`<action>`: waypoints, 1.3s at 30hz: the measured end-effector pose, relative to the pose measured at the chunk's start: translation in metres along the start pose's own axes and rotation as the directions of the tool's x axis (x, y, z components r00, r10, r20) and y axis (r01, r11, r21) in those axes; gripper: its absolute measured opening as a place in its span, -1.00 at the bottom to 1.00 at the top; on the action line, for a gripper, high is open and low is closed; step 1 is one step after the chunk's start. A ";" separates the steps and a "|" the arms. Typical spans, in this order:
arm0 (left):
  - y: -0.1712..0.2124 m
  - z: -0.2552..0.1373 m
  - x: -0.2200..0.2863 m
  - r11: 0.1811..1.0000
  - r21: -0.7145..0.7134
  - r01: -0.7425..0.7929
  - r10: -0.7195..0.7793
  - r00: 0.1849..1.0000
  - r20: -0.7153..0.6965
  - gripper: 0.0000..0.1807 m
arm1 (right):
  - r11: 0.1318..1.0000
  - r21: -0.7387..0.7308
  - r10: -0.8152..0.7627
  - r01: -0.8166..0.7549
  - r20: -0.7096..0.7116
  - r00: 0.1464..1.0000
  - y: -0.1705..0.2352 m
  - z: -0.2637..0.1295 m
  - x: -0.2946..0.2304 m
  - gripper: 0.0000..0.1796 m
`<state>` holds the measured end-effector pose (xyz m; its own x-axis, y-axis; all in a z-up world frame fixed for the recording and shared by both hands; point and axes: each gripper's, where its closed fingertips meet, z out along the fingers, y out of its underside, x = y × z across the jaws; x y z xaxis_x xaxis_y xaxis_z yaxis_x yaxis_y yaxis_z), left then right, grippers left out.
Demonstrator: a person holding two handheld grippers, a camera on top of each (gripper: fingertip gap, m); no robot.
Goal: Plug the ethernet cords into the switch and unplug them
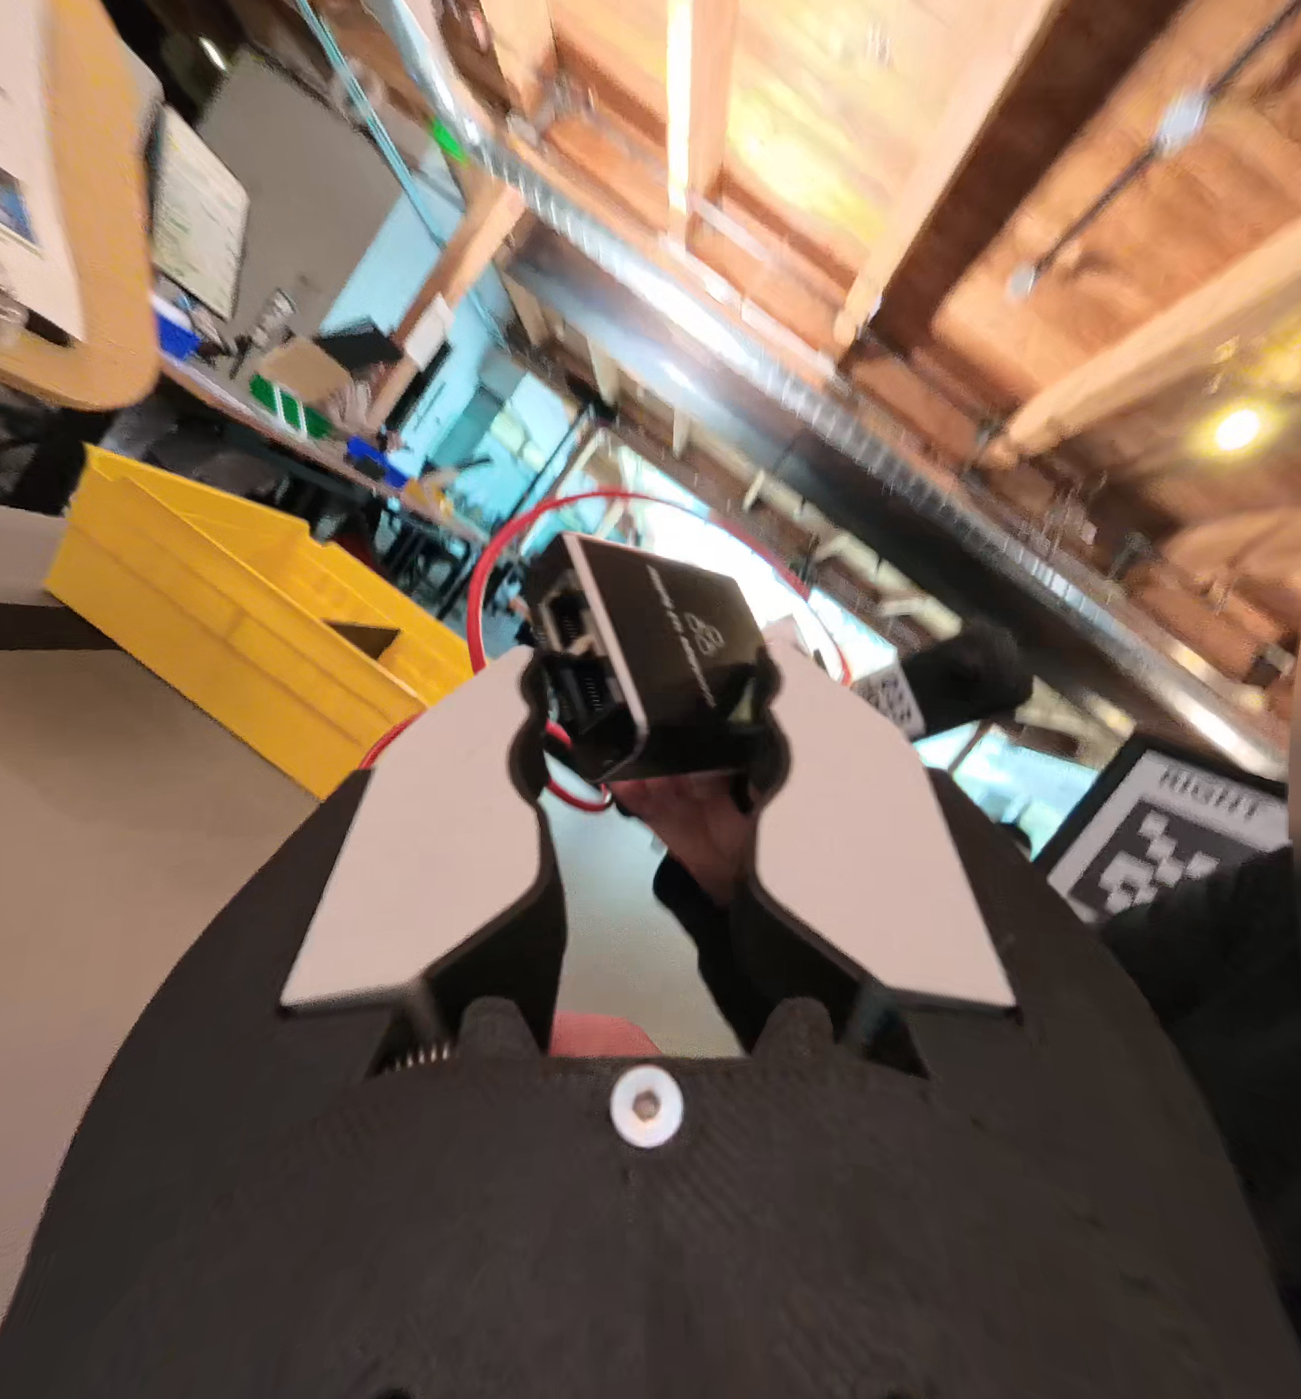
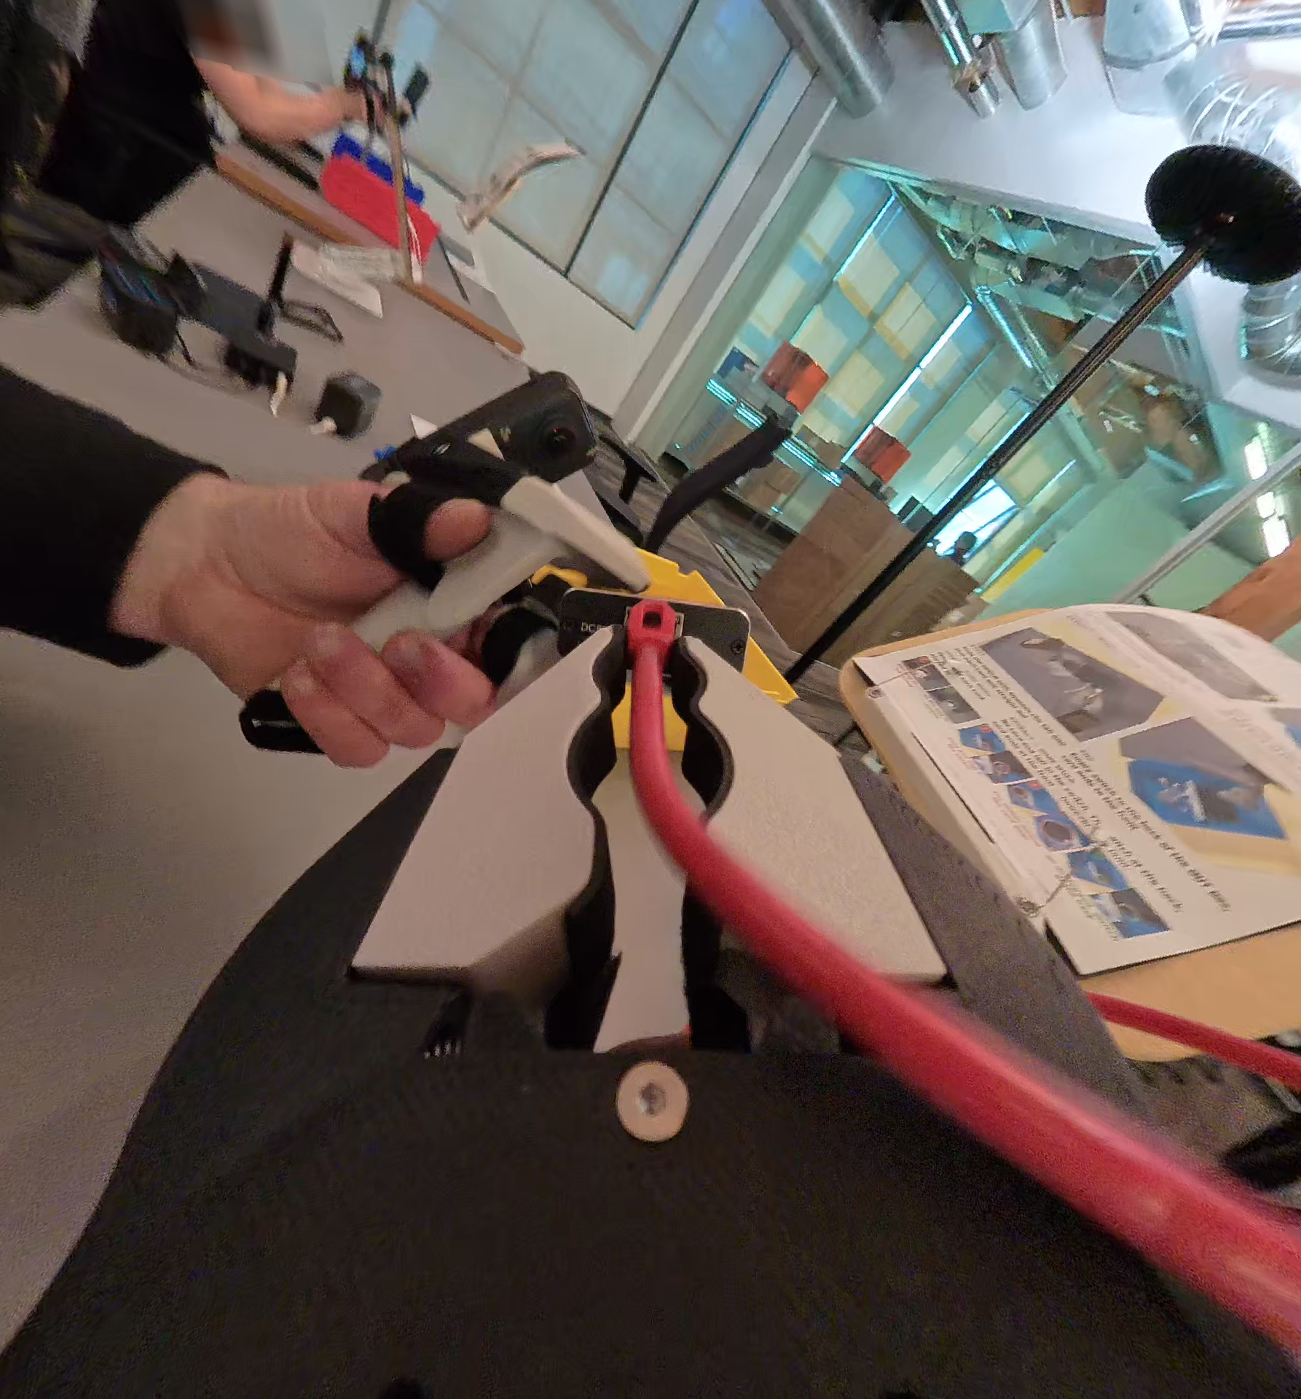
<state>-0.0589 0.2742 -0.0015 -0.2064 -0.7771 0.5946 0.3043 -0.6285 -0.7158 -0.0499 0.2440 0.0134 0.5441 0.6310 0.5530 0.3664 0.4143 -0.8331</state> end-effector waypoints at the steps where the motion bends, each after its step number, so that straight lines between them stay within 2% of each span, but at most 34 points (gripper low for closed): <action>1: -0.006 -0.004 -0.002 0.999 0.044 0.029 -0.028 1.000 -0.007 -0.54 | 0.999 -0.017 -0.039 0.039 -0.010 0.999 0.002 0.002 -0.002 -0.90; 6: -0.022 -0.012 0.000 0.993 0.119 0.028 -0.027 1.000 -0.008 -0.63 | 0.991 -0.025 -0.131 0.129 -0.057 0.990 0.001 0.014 -0.010 -0.89; 11: -0.040 -0.021 0.009 0.988 0.120 -0.092 0.090 0.996 0.020 -0.67 | 0.991 -0.053 -0.130 0.126 -0.083 0.988 0.009 0.028 -0.018 -0.86; 13: -0.048 -0.023 0.012 0.983 0.100 -0.153 0.148 0.987 0.055 -0.68 | 0.991 -0.109 -0.089 0.081 -0.073 0.993 0.023 0.035 -0.020 -0.60; 15: -0.063 -0.029 0.018 0.972 0.106 -0.209 0.201 0.976 0.080 -0.69 | 0.978 -0.207 -0.035 0.033 -0.010 0.999 0.047 0.041 -0.030 -0.40; 18: -0.091 -0.042 0.029 0.950 0.126 -0.286 0.270 0.954 0.128 -0.70 | 0.916 -0.400 0.049 0.028 0.181 0.982 0.088 0.037 -0.060 -0.24; 21: -0.116 -0.048 0.050 0.920 0.150 -0.363 0.344 0.929 0.138 -0.72 | 0.853 -0.513 0.048 0.093 0.255 0.966 0.116 0.022 -0.067 -0.21; 24: -0.136 -0.042 0.074 0.884 0.145 -0.444 0.426 0.894 0.141 -0.72 | 0.834 -0.544 0.099 0.088 0.304 0.948 0.120 0.006 -0.068 -0.32; 26: -0.150 -0.036 0.086 0.863 0.153 -0.482 0.463 0.874 0.147 -0.73 | 0.816 -0.575 0.154 0.058 0.312 0.938 0.124 -0.006 -0.066 -0.31; 29: -0.160 -0.021 0.099 0.848 0.069 -0.525 0.517 0.849 0.112 -0.73 | 0.754 -0.656 0.248 0.031 0.328 0.911 0.141 -0.028 -0.067 -0.36; 30: -0.158 -0.015 0.103 0.849 0.007 -0.528 0.526 0.848 0.068 -0.73 | 0.724 -0.688 0.276 0.035 0.336 0.901 0.148 -0.037 -0.069 -0.41; 32: -0.159 -0.004 0.108 0.806 -0.102 -0.584 0.589 0.807 0.041 -0.73 | 0.664 -0.748 0.347 0.018 0.328 0.879 0.159 -0.054 -0.070 -0.39; 34: -0.152 0.004 0.111 0.765 -0.241 -0.597 0.605 0.795 -0.047 -0.73 | 0.649 -0.761 0.362 -0.003 0.305 0.881 0.161 -0.066 -0.061 -0.41; 36: -0.146 0.010 0.111 0.686 -0.359 -0.633 0.640 0.760 -0.114 -0.73 | 0.645 -0.763 0.375 -0.045 0.265 0.889 0.158 -0.075 -0.048 -0.42; 39: -0.126 0.014 0.125 0.557 -0.493 -0.668 0.617 0.730 -0.293 -0.72 | 0.659 -0.746 0.356 -0.090 0.204 0.912 0.150 -0.087 -0.025 -0.44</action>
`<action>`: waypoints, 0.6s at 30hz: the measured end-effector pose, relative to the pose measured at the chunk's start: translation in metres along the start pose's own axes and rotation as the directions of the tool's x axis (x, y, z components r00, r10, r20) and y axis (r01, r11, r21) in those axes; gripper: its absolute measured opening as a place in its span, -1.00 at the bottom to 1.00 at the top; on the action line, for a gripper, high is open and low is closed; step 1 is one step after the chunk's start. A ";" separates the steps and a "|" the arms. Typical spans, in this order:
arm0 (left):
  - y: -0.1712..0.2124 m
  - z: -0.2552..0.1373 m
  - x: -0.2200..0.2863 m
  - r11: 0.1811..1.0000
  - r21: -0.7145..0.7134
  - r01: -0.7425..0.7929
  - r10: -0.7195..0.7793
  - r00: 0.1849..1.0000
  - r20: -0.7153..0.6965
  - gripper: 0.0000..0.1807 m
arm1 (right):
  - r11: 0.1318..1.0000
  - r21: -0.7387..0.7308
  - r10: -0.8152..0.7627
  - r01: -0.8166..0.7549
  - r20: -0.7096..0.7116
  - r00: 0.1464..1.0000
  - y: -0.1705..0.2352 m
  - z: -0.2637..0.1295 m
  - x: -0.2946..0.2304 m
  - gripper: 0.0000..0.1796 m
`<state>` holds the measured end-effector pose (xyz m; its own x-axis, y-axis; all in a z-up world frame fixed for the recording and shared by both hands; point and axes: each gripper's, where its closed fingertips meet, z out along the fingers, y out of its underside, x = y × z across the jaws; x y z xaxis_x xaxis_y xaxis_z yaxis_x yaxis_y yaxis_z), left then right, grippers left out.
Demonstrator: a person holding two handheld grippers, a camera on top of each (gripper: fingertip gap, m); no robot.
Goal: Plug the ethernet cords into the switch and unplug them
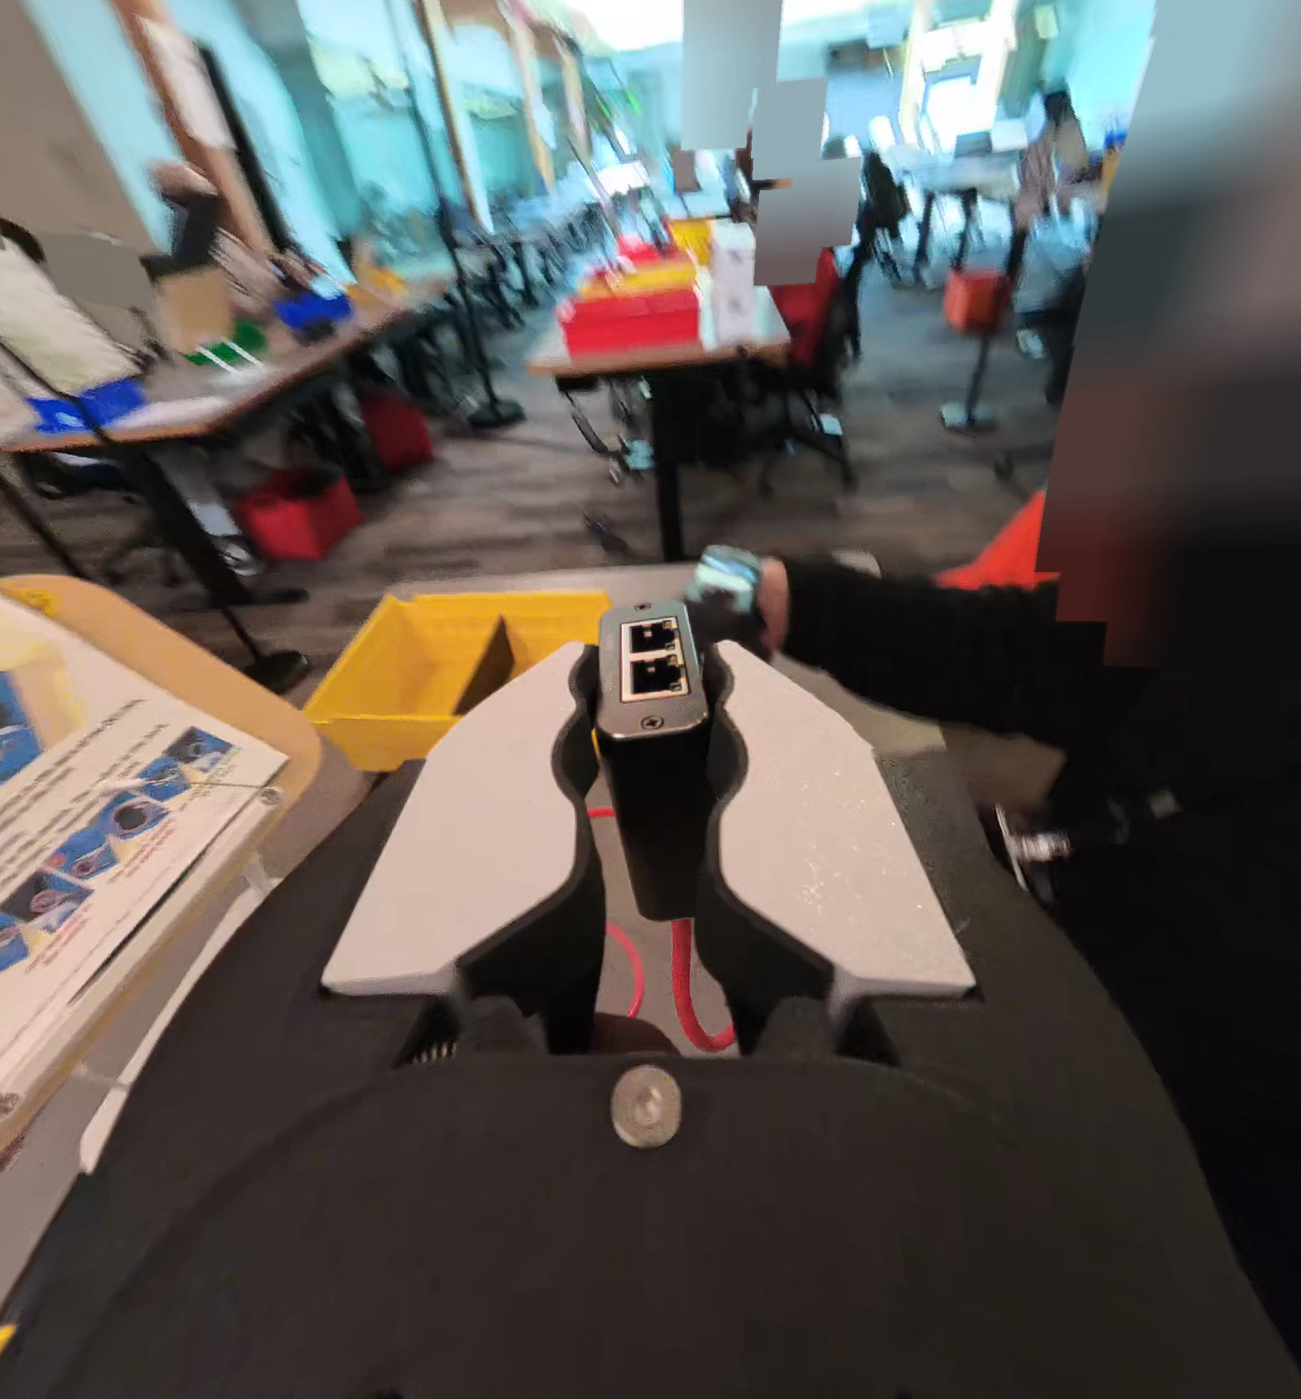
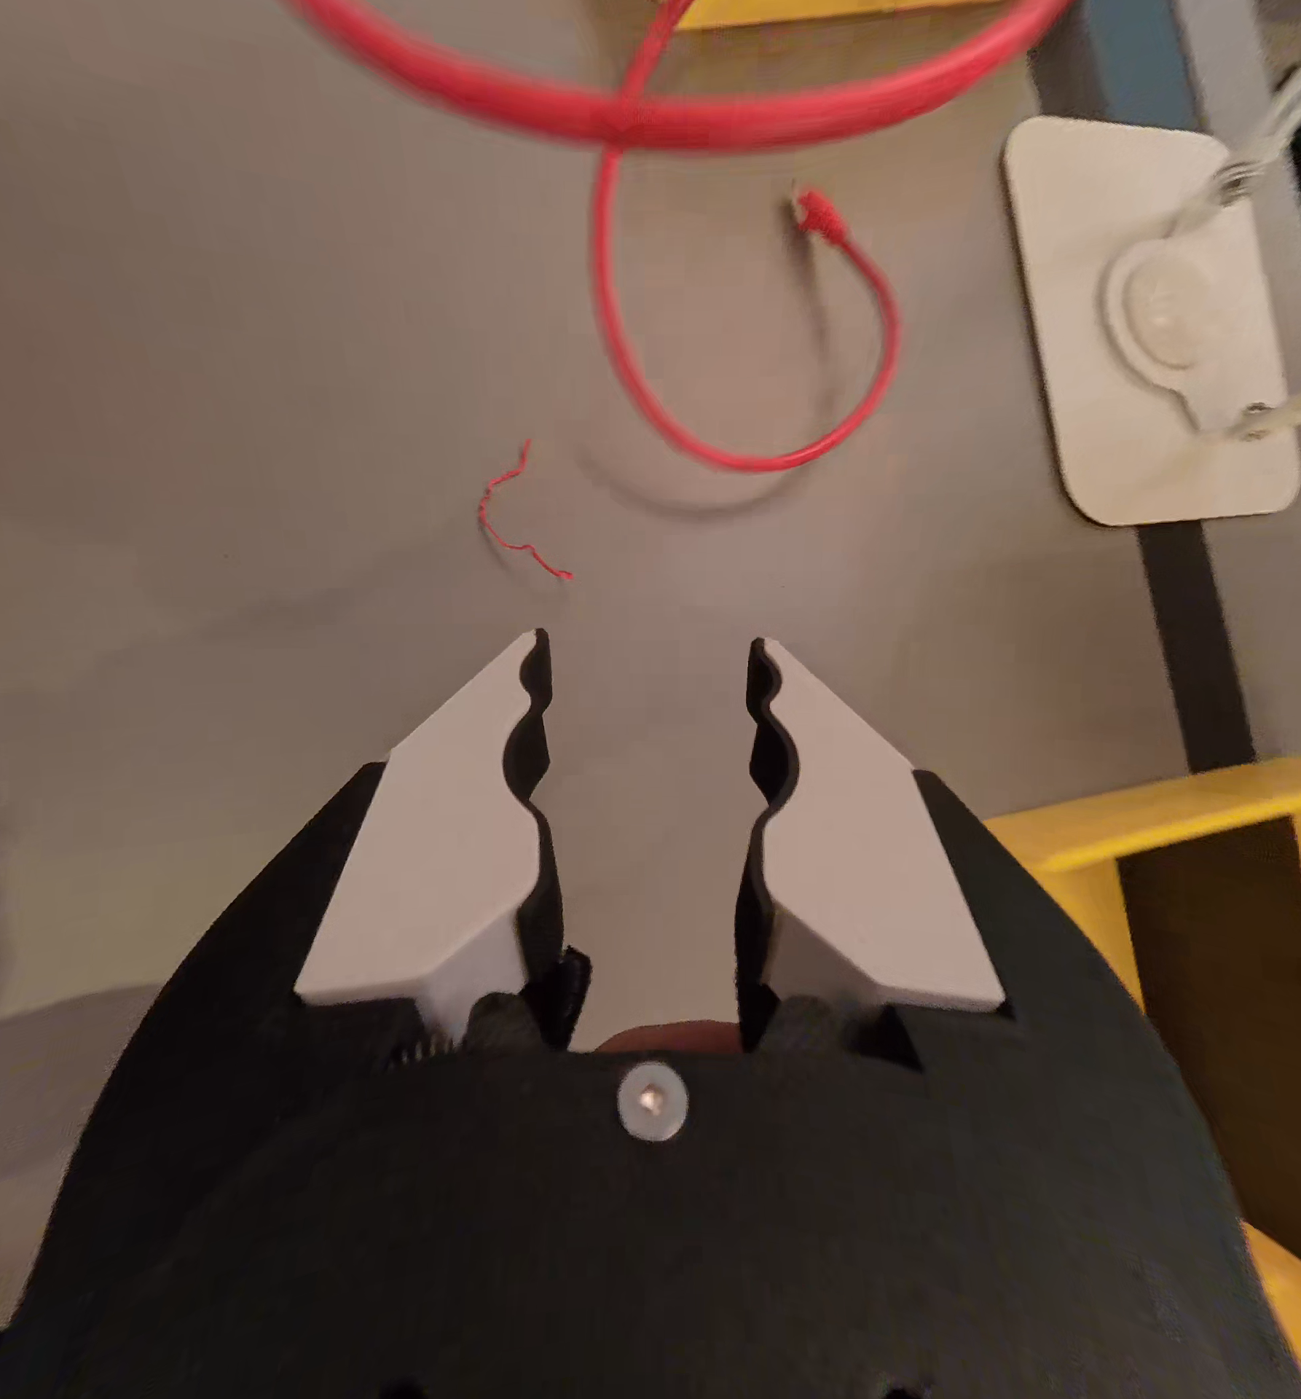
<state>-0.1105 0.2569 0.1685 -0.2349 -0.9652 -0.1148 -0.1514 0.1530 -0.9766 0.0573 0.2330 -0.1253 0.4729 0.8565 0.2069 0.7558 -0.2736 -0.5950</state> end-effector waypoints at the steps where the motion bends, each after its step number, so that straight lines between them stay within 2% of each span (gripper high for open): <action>1: 0.006 0.007 0.007 0.996 -0.081 -0.030 0.026 0.998 -0.053 -0.72 | 1.000 0.016 0.009 -0.008 -0.016 1.000 0.000 -0.006 0.004 -0.44; 4: 0.045 0.036 0.034 0.942 -0.322 -0.097 0.014 0.969 -0.248 -0.73 | 0.999 0.041 0.029 -0.027 -0.042 0.999 0.001 -0.016 0.012 -0.44; 8: 0.130 0.081 0.062 0.797 -0.584 -0.153 -0.119 0.908 -0.401 -0.73 | 0.999 0.022 0.026 -0.026 -0.023 0.999 0.004 -0.012 0.008 -0.43; 12: 0.205 0.119 0.088 0.711 -0.683 -0.167 -0.273 0.830 -0.487 -0.72 | 1.000 0.010 0.026 -0.026 0.016 1.000 0.007 -0.005 0.000 -0.41; 16: 0.278 0.140 0.095 0.614 -0.768 -0.183 -0.369 0.793 -0.484 -0.72 | 0.998 0.021 0.050 -0.051 0.032 0.998 0.012 -0.001 0.002 -0.42; 18: 0.301 0.148 0.095 0.600 -0.782 -0.170 -0.399 0.784 -0.476 -0.73 | 0.998 0.023 0.063 -0.064 0.043 0.997 0.016 0.001 0.003 -0.42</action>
<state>-0.0357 0.1801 -0.1633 -0.5807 -0.7167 0.3861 -0.8018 0.4213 -0.4238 0.0701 0.2315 -0.1349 0.4995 0.8556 0.1358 0.7136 -0.3175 -0.6245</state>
